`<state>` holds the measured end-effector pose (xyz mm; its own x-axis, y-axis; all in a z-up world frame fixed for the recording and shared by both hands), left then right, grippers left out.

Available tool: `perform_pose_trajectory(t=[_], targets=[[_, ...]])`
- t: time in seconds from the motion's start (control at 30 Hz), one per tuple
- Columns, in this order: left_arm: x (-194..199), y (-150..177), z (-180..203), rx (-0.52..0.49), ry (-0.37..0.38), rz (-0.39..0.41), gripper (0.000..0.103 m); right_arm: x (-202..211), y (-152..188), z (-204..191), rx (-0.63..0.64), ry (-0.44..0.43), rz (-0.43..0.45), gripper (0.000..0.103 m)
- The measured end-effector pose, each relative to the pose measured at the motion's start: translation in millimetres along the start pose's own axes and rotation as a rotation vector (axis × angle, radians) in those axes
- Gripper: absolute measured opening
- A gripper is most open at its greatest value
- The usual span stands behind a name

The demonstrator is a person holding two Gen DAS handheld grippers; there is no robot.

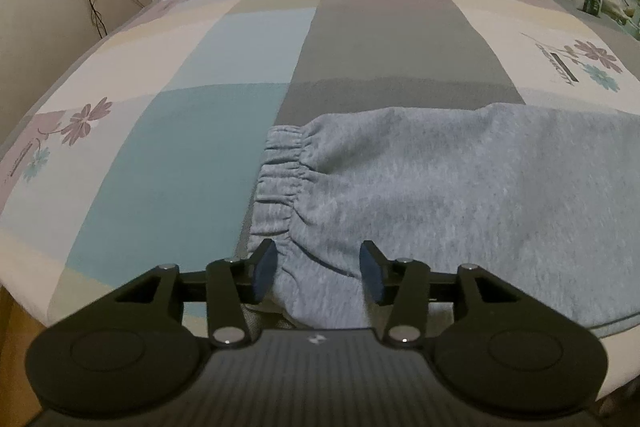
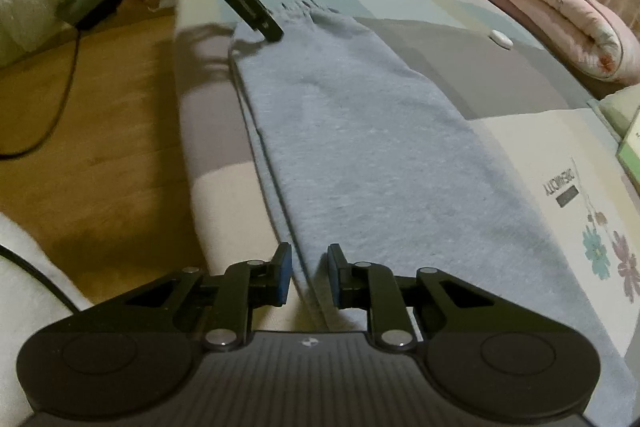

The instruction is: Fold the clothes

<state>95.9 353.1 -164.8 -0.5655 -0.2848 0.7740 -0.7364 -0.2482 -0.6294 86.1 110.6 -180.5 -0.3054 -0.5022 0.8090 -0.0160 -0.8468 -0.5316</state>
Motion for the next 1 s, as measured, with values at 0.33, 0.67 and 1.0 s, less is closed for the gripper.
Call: perform_pose_trajectory(t=[0.33, 0.67, 1.0], targets=[[10.0, -7.5, 4.4, 0.013, 0.034, 0.064, 0.049, 5.4, -0.4, 6.3, -0.039, 0.005, 0.022, 0.005], [6.0, 5.0, -6.8, 0.022, -0.082, 0.012, 0.056, 14.5, 8.2, 7.3, -0.089, -0.084, 0.009, 0.003], [10.1, -40.4, 56.6, -0.089, 0.095, 0.115, 0.058, 39.0, 13.1, 56.5, -0.276, -0.012, 0.099, 0.025]])
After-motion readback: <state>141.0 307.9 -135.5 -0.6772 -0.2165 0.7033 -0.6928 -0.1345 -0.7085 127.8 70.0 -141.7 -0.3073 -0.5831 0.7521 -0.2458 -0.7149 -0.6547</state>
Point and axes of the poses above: each gripper's, at about its wrist camera, not at the fingertips, and x roughly against the way its jaws point, z to its right, y to its underside, the point moved 7 cm from there along -x, roughly the way its jaws point, and after that the axes turned 7 degrees about x, right-handed, at the moved point
